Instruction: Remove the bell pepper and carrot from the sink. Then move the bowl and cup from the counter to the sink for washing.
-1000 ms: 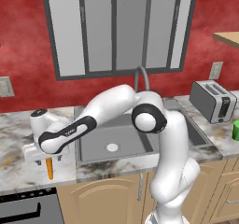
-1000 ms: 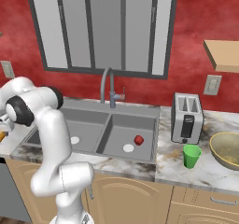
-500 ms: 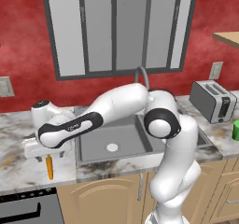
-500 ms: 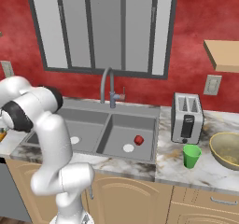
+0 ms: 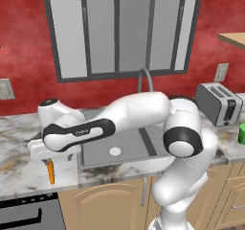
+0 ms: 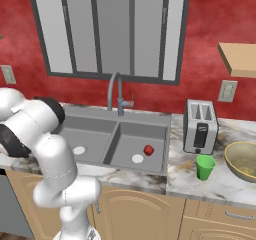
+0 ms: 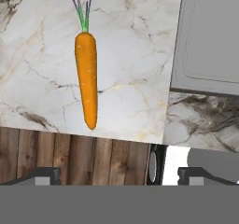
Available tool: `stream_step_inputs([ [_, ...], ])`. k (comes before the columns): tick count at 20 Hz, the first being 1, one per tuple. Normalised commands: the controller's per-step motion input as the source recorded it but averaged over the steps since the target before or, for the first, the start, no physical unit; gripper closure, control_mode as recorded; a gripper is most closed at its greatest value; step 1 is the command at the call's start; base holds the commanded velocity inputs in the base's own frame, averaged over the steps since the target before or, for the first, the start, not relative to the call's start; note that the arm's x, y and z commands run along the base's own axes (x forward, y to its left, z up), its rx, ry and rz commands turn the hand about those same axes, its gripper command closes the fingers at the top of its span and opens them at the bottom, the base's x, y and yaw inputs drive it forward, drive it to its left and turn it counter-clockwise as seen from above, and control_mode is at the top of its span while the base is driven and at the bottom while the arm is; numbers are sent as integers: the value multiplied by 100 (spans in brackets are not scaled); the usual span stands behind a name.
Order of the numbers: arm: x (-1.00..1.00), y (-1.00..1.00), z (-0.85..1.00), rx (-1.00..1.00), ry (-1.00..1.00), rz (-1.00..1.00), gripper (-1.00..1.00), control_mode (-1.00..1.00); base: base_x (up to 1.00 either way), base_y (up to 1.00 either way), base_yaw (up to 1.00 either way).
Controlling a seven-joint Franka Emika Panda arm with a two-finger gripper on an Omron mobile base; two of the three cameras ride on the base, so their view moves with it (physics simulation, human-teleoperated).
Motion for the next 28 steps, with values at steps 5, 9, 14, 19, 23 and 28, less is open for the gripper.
stream_step_inputs([
  [5, -20, -37, 26, 2, 0, -2, -100, -100, 0, 0, 0],
  [9, -21, -43, 22, 2, 0, 0, -100, -100, 0, 0, 0],
  [14, -20, -43, 13, 0, -3, 0, -100, -100, 0, 0, 0],
  [19, -19, -43, 3, 0, -13, 0, -100, -100, 0, 0, 0],
  [23, -15, -46, 0, 2, -13, 0, -100, -100, 0, 0, 0],
  [28, -8, -48, 3, 3, -3, 0, -100, -100, 0, 0, 0],
])
